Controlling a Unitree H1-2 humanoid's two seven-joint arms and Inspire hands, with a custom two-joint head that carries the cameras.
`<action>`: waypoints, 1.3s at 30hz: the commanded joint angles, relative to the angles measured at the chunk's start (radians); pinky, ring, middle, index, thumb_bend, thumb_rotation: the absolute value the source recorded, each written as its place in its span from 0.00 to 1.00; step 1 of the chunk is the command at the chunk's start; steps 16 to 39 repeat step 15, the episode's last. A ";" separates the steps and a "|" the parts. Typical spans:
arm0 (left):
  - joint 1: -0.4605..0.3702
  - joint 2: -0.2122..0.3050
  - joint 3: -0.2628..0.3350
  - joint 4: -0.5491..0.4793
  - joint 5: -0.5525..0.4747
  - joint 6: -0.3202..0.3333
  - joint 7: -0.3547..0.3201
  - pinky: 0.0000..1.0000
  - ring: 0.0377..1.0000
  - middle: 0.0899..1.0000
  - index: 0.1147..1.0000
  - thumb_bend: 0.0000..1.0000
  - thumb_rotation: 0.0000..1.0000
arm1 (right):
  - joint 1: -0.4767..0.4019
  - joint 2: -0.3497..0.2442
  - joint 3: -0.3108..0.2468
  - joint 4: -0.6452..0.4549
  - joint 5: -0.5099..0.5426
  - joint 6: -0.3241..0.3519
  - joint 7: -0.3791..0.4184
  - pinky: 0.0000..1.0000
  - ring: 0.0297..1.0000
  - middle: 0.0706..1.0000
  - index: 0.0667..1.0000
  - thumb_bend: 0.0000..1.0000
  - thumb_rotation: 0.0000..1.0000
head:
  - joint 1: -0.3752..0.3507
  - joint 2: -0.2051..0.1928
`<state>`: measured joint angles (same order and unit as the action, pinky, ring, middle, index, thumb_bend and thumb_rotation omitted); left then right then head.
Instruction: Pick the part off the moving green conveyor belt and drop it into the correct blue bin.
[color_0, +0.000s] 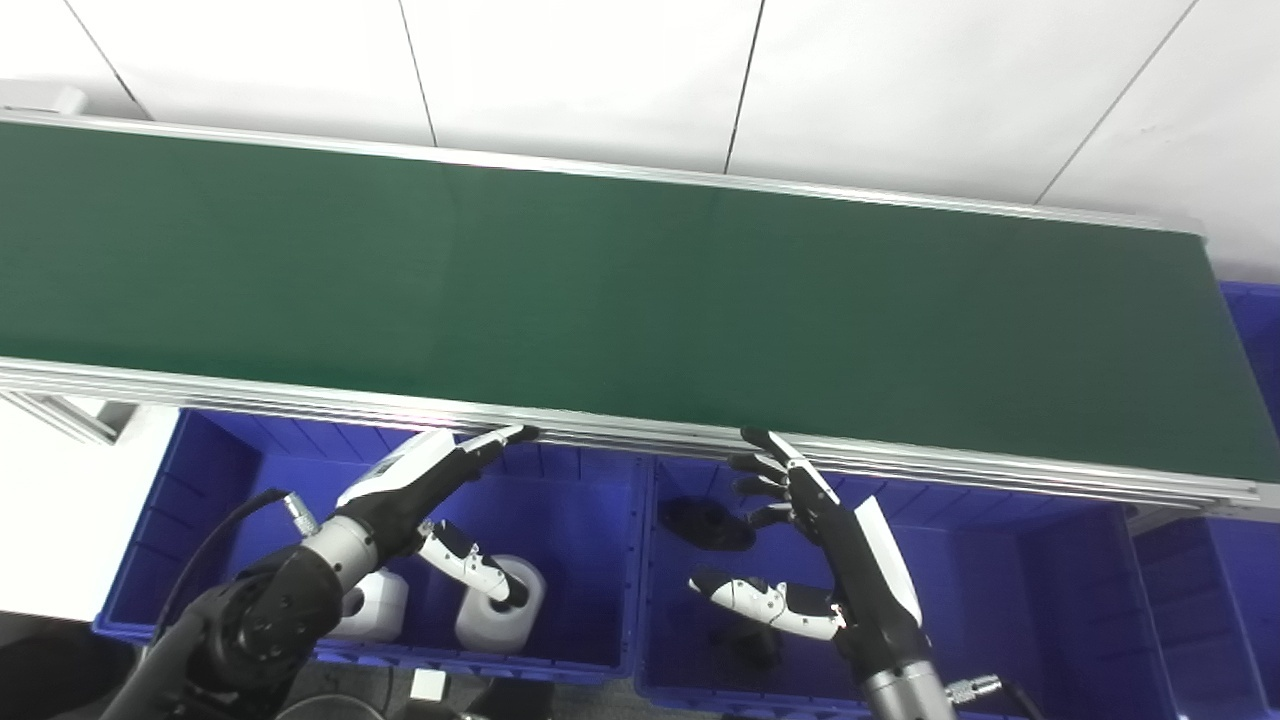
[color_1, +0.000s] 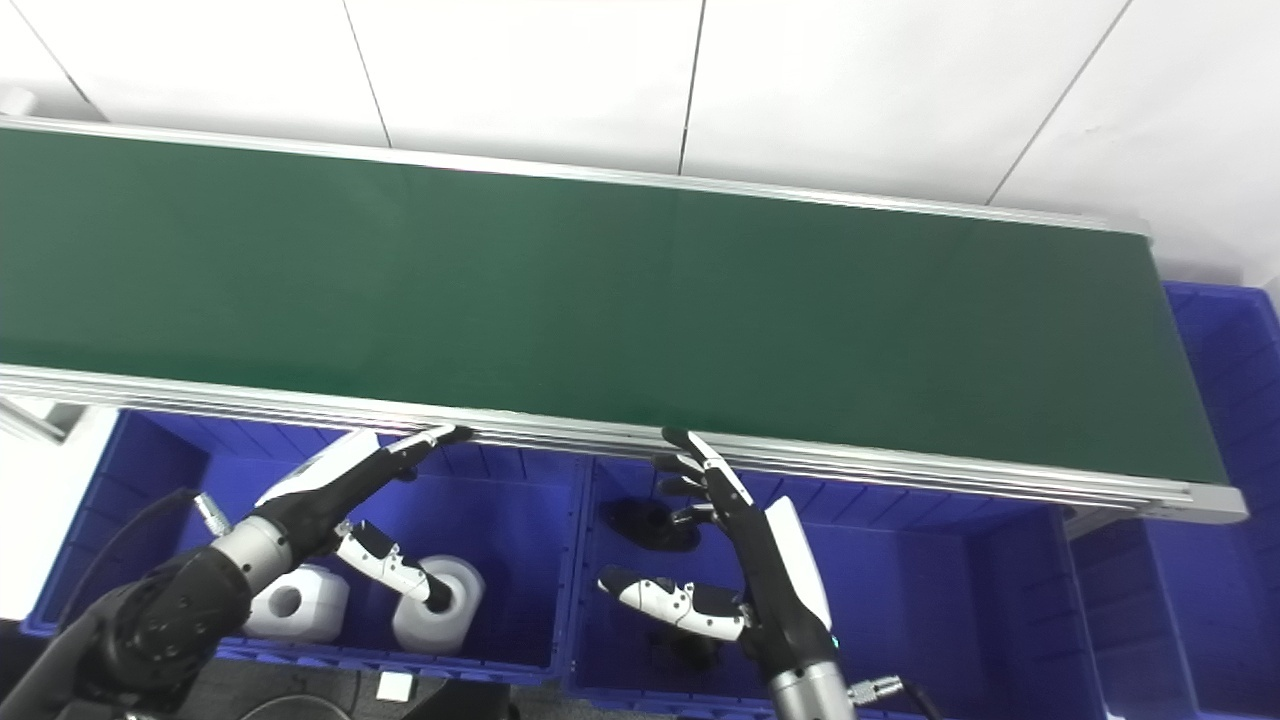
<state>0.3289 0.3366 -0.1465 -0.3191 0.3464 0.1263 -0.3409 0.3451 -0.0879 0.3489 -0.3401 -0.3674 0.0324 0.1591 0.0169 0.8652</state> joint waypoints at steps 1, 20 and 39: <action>0.019 -0.026 0.006 -0.029 -0.105 -0.114 0.033 0.94 0.99 1.00 0.96 0.70 0.24 | 0.005 0.001 -0.002 -0.022 0.011 -0.009 -0.006 0.65 0.77 0.81 0.89 0.67 0.29 | 0.000 -0.001; 0.090 -0.093 -0.035 0.003 -0.264 -0.270 0.026 0.88 0.94 0.98 0.94 0.71 0.25 | 0.061 -0.015 -0.001 -0.035 -0.012 -0.011 -0.009 0.70 0.78 0.82 0.90 0.66 0.30 | -0.043 -0.024; 0.090 -0.093 -0.035 0.003 -0.264 -0.270 0.026 0.88 0.94 0.98 0.94 0.71 0.25 | 0.061 -0.015 -0.001 -0.035 -0.012 -0.011 -0.009 0.70 0.78 0.82 0.90 0.66 0.30 | -0.043 -0.024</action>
